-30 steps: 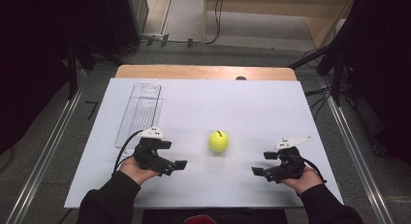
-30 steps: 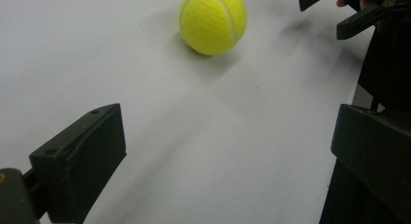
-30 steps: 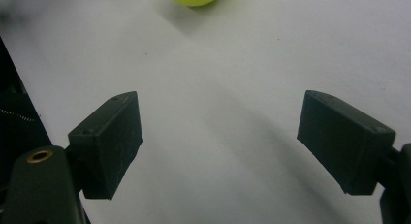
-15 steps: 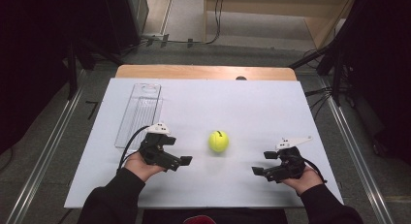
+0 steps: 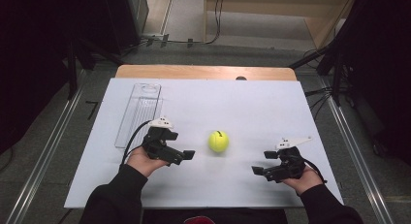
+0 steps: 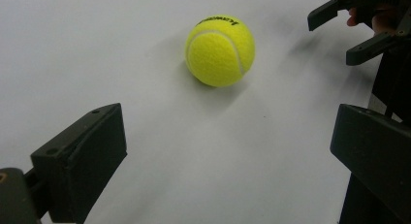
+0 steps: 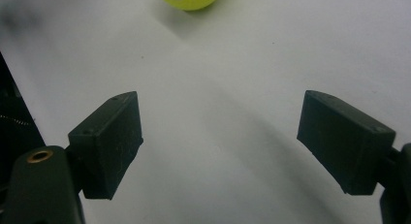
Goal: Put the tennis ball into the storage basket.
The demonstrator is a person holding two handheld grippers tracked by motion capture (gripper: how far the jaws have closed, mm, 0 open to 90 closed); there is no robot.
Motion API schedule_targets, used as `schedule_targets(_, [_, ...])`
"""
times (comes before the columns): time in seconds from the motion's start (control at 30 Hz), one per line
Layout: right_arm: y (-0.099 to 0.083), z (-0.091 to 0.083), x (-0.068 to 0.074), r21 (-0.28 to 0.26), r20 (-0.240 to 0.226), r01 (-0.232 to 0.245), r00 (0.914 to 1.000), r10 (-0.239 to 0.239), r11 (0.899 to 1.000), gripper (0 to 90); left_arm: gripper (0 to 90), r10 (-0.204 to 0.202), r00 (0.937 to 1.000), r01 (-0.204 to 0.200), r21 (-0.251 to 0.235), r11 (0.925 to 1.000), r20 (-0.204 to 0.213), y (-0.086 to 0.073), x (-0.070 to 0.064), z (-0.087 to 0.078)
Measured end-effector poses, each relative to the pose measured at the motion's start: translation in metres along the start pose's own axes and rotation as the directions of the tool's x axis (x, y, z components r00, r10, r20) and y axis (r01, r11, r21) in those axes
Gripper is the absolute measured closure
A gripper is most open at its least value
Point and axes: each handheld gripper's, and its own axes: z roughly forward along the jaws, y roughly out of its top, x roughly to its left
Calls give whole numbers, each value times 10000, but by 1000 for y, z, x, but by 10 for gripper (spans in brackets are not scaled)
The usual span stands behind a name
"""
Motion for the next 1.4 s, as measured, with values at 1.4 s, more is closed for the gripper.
schedule_targets(1.4, [0, -1, -1, -77, 40, -53, 10000, 53, 10000, 141, 13, 139, 9998, -140, 37, 9999, 172, 39, 0, 22])
